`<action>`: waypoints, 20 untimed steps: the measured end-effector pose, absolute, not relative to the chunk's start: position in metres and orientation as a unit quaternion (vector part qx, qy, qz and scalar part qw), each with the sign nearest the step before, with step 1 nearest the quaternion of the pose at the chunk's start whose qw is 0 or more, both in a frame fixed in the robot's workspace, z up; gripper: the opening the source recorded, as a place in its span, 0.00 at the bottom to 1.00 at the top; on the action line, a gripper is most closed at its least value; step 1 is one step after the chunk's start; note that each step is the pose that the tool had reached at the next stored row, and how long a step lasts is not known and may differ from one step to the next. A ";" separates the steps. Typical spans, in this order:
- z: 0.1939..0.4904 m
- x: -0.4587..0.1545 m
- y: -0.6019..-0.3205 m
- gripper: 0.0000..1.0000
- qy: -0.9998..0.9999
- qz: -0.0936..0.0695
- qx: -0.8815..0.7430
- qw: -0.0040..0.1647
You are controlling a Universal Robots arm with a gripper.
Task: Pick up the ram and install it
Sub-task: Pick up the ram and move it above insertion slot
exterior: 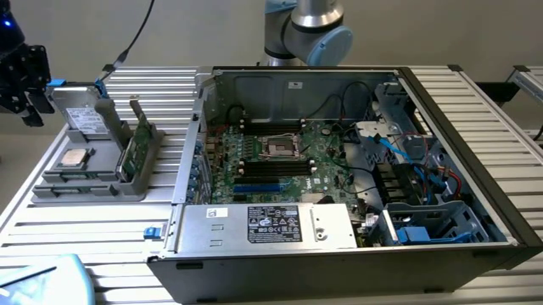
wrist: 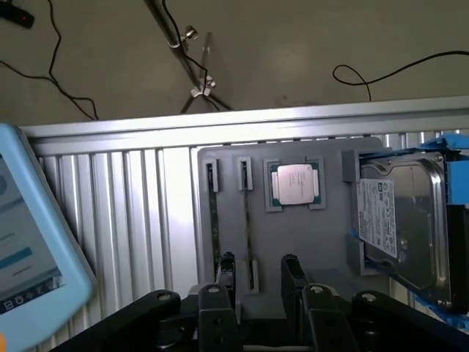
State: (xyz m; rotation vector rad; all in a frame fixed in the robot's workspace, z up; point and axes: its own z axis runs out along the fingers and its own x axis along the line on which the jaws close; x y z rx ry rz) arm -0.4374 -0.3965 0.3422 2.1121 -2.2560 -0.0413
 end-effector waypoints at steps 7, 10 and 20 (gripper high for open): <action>0.330 -0.438 -0.408 0.39 -0.722 -0.015 0.691 0.024; 0.324 -0.438 -0.411 0.39 -0.717 -0.015 0.696 0.024; 0.306 -0.438 -0.414 0.39 -0.688 -0.014 0.725 0.025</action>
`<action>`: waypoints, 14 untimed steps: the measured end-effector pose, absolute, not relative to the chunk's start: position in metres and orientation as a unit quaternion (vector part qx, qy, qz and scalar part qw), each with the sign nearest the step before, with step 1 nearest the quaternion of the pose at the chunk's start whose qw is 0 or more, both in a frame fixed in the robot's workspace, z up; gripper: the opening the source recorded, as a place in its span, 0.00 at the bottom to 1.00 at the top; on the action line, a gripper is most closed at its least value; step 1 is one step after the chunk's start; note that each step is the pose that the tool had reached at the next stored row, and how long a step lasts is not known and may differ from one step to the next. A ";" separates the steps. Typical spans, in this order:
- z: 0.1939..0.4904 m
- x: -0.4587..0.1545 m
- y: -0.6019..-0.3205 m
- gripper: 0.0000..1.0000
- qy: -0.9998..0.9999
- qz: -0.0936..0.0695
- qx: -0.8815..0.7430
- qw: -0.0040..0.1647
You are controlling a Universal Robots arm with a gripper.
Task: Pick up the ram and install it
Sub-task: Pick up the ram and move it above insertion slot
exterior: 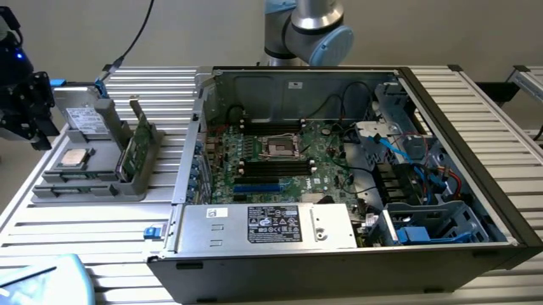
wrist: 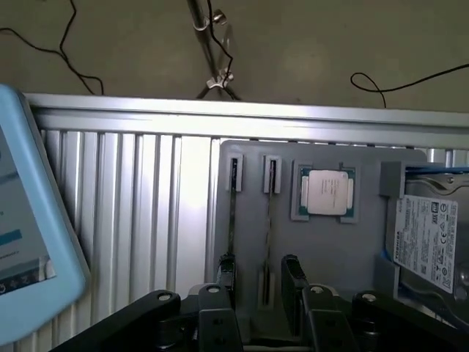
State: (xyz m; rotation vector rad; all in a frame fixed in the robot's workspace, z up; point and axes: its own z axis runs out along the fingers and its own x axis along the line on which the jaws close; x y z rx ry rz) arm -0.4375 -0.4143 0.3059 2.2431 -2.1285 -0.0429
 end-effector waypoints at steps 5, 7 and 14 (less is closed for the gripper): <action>0.299 -0.438 -0.415 0.39 -0.684 -0.014 0.729 0.025; 0.296 -0.438 -0.415 0.39 -0.684 -0.014 0.729 0.025; 0.283 -0.438 -0.416 0.39 -0.685 -0.014 0.728 0.025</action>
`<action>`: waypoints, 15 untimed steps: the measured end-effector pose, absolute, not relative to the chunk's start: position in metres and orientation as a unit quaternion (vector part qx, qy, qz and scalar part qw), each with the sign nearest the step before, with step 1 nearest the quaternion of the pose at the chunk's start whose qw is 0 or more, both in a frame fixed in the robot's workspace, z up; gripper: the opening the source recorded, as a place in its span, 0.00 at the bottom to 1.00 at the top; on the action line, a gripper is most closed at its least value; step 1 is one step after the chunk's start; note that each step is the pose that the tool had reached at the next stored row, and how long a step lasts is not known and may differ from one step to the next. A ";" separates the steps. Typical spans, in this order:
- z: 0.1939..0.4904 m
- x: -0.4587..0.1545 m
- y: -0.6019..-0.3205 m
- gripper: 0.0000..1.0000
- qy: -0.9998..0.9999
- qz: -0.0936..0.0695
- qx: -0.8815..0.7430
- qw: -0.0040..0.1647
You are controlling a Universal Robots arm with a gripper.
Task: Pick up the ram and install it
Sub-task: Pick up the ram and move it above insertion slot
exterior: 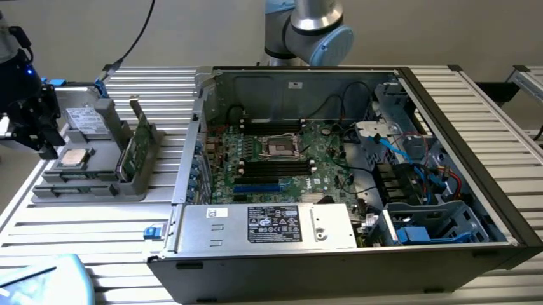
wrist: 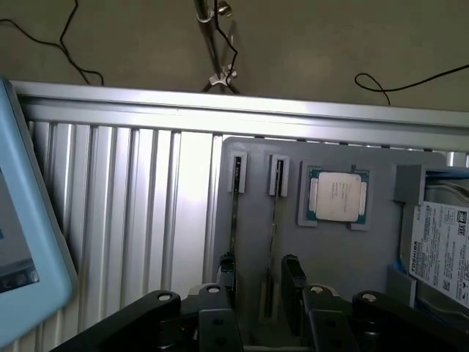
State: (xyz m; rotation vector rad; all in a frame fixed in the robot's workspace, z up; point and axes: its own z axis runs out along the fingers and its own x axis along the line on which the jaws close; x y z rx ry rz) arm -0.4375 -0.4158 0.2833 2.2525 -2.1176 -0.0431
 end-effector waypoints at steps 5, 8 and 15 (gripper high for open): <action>0.274 -0.438 -0.416 0.39 -0.686 -0.014 0.727 0.025; 0.269 -0.438 -0.417 0.39 -0.687 -0.014 0.726 0.025; 0.254 -0.439 -0.417 0.39 -0.688 -0.013 0.725 0.025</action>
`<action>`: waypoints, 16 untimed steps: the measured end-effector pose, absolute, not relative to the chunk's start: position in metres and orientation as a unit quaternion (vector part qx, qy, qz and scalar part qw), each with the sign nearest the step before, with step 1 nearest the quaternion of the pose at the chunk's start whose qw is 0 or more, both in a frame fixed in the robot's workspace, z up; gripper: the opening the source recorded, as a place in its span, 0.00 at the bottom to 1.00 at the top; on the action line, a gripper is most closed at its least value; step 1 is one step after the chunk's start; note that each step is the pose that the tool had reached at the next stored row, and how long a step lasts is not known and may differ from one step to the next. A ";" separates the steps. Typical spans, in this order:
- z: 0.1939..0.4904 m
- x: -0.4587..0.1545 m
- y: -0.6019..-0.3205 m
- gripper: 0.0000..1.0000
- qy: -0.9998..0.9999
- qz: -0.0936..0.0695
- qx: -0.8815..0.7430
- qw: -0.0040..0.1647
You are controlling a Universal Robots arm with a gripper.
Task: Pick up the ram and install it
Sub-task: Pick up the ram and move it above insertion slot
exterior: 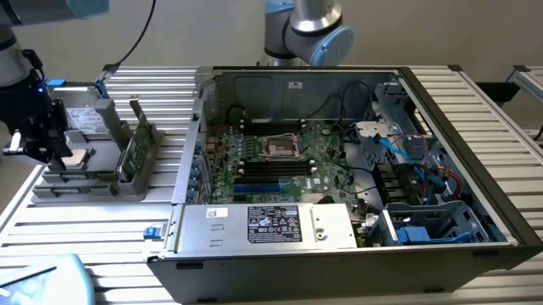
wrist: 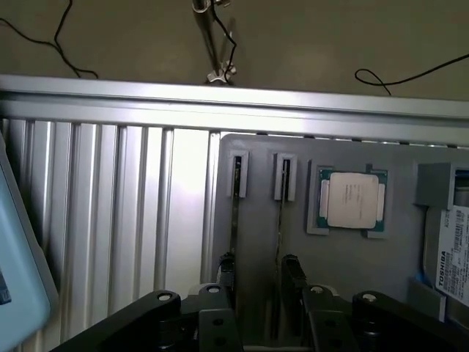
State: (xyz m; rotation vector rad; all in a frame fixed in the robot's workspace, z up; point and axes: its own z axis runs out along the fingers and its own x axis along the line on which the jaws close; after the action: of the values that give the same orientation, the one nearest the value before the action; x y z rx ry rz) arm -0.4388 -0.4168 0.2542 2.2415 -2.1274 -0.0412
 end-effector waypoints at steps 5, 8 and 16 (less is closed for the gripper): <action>0.246 -0.439 -0.419 0.39 -0.688 -0.012 0.725 0.028; 0.242 -0.439 -0.423 0.39 -0.688 -0.011 0.725 0.028; 0.233 -0.438 -0.433 0.39 -0.688 -0.011 0.725 0.028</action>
State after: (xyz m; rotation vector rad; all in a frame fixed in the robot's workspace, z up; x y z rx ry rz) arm -0.4379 -0.4325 0.2333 2.2371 -2.1252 -0.0343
